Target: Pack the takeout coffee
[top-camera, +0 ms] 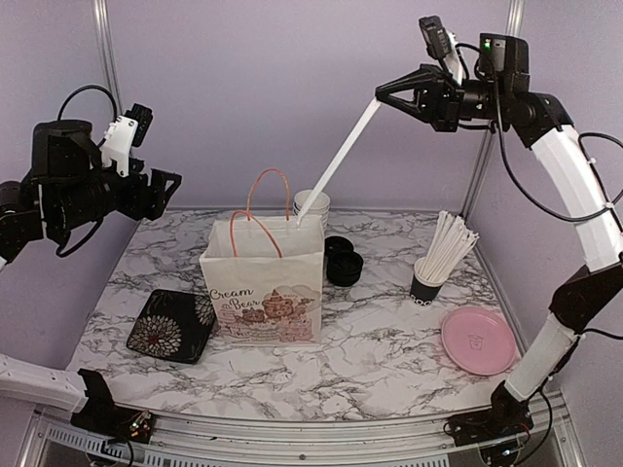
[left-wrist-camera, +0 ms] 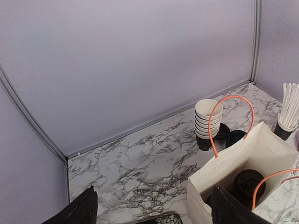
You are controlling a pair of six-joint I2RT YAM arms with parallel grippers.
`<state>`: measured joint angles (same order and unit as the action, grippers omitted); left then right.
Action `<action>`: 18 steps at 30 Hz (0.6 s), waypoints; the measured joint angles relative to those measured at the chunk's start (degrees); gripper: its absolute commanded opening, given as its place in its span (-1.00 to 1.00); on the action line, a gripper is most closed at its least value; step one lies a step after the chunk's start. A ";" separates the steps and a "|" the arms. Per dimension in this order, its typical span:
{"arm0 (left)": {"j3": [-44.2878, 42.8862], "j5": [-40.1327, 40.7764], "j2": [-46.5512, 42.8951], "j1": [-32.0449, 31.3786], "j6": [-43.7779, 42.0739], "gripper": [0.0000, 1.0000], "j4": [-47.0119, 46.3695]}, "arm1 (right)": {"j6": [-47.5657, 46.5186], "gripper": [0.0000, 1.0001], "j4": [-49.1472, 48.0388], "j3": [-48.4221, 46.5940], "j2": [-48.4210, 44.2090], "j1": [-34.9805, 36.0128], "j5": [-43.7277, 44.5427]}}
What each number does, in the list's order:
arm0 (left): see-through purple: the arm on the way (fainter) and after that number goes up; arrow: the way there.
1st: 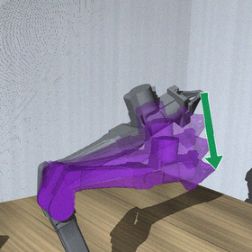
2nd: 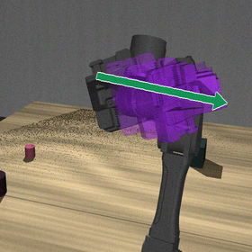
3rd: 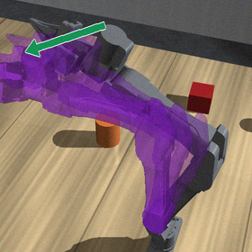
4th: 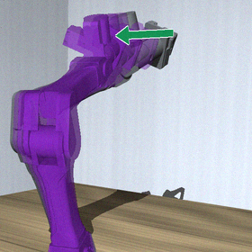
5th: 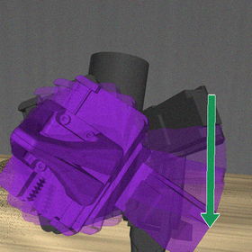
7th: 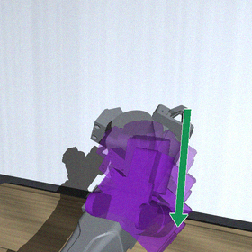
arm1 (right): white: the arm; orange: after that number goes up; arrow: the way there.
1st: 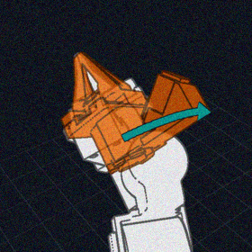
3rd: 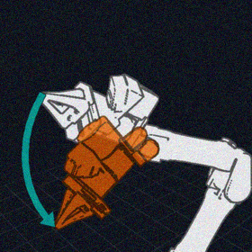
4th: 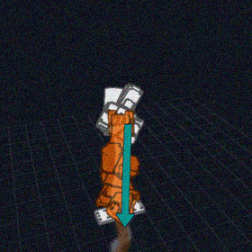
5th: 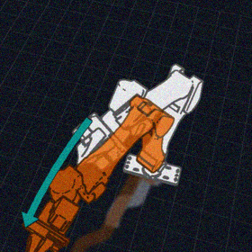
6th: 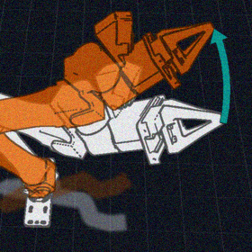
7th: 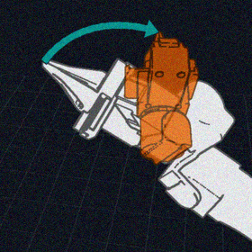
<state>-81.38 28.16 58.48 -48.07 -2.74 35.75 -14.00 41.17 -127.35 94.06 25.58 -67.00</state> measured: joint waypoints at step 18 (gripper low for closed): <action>3.17 1.14 0.02 0.00 -1.68 0.72 -0.35 | 2.91 -0.77 -9.99 -7.17 21.55 15.28 14.36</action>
<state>-78.22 29.30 58.50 -48.07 -4.43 35.40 -11.09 31.18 -134.52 115.61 40.86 -52.64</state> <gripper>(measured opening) 0.855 0.006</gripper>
